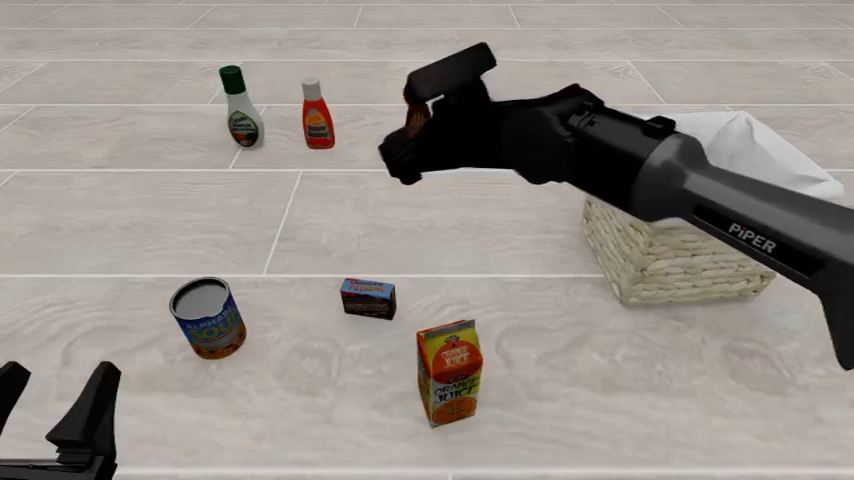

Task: Pick the chocolate pudding and place it in the basket.

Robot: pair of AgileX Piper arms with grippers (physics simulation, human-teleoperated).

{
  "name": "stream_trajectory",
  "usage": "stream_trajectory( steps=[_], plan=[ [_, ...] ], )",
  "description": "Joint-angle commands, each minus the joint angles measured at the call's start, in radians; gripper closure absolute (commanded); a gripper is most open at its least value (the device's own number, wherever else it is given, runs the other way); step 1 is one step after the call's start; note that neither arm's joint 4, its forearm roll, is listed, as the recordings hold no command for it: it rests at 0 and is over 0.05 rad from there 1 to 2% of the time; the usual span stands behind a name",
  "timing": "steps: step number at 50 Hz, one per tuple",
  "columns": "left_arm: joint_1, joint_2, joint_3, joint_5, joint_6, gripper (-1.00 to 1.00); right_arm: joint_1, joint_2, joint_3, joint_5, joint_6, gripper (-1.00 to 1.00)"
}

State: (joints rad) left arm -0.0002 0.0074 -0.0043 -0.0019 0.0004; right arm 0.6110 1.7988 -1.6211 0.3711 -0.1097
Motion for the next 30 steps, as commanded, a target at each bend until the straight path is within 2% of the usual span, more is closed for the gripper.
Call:
stream_trajectory(
  steps=[1,30],
  plan=[
    [0.0,0.0,0.0,0.0,0.0,-1.0,0.008,0.08,-0.083,0.054,0.006,-1.0],
    [0.0,0.0,0.0,0.0,0.0,-1.0,0.039,0.262,-0.263,0.14,-0.005,-1.0]
  ],
)
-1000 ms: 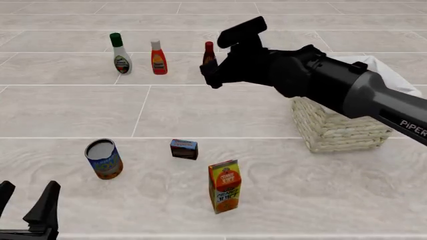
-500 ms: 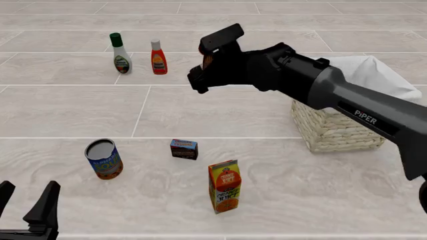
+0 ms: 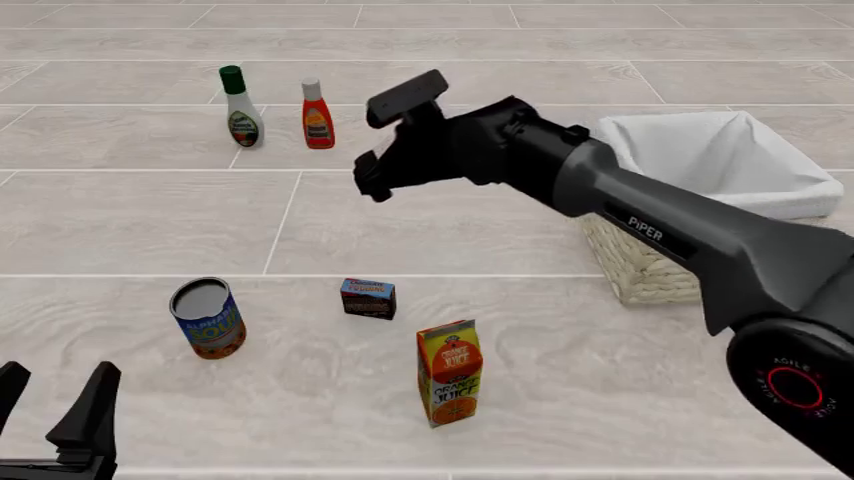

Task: Pick the chocolate pudding and place it in the basket.

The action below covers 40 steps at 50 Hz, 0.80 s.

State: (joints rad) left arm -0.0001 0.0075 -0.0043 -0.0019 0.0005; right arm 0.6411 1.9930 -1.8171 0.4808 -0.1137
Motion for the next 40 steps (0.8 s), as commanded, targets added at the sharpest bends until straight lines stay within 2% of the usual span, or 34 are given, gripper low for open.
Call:
stream_trajectory(
  steps=[1,19,40],
  plan=[
    [0.0,0.0,0.0,0.0,0.0,-1.0,0.009,0.075,-0.072,0.031,-0.002,-1.0],
    [0.0,0.0,0.0,0.0,0.0,-1.0,0.025,0.152,-0.136,0.064,0.001,-1.0],
    [0.0,0.0,0.0,0.0,0.0,-1.0,0.058,0.192,-0.119,0.053,-0.002,-1.0]
  ],
)
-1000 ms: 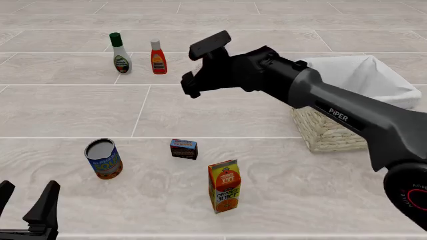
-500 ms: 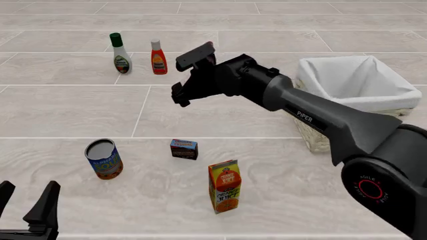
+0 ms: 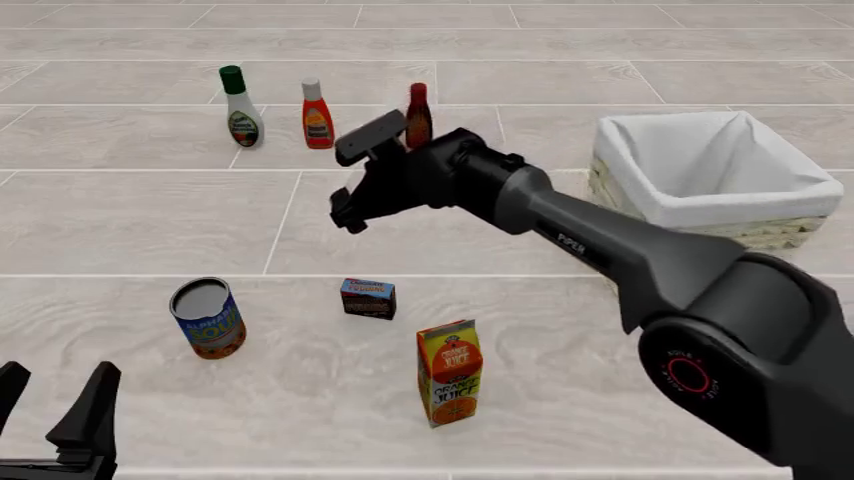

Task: Pick the chocolate pudding and place it in the basket.

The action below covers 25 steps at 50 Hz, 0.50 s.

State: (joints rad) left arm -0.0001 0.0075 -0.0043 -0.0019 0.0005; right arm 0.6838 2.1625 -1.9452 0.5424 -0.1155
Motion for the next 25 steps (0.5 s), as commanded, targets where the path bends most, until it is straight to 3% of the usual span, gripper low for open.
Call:
stream_trajectory(
  steps=[1,25],
  plan=[
    [0.0,0.0,0.0,0.0,0.0,-1.0,0.018,0.024,0.013,-0.013,-0.001,-1.0],
    [0.0,0.0,0.0,0.0,0.0,-1.0,0.035,0.053,0.097,-0.072,0.006,-1.0]
  ],
)
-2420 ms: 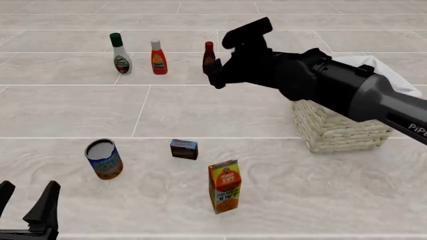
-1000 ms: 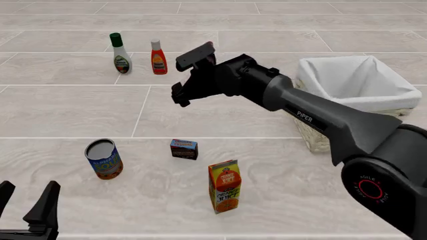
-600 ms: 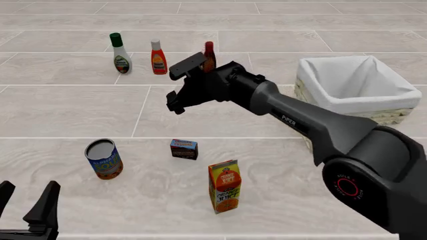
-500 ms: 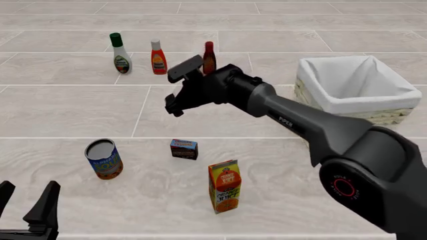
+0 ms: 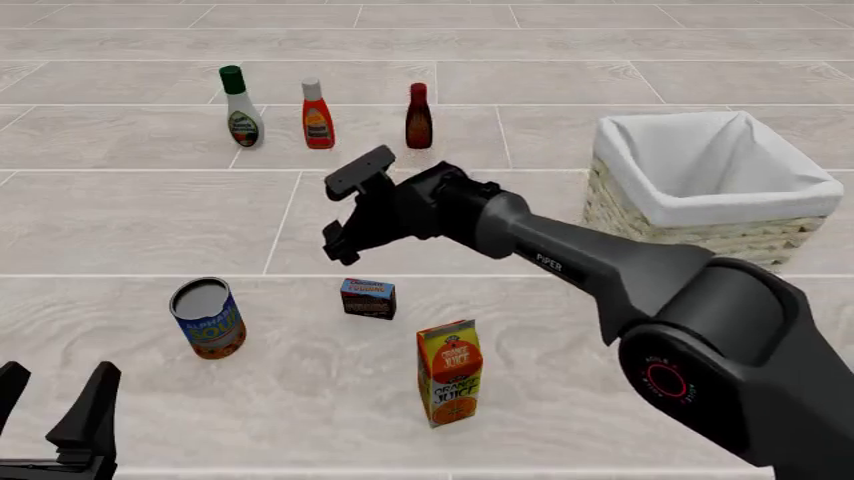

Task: Pick the chocolate pudding and place it in the basket.

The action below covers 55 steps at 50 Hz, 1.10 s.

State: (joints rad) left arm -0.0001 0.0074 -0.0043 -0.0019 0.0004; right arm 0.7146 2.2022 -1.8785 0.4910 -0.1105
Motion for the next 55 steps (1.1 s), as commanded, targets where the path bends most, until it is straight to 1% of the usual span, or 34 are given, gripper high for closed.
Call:
stream_trajectory(
  steps=[1,26,55],
  plan=[
    [0.0,0.0,0.0,0.0,0.0,-1.0,0.004,0.014,0.032,-0.021,0.003,-1.0],
    [0.0,0.0,0.0,0.0,0.0,-1.0,0.016,0.023,0.121,-0.08,0.013,-1.0],
    [0.0,0.0,0.0,0.0,0.001,-1.0,0.002,0.046,0.165,-0.116,0.014,-1.0]
  ],
)
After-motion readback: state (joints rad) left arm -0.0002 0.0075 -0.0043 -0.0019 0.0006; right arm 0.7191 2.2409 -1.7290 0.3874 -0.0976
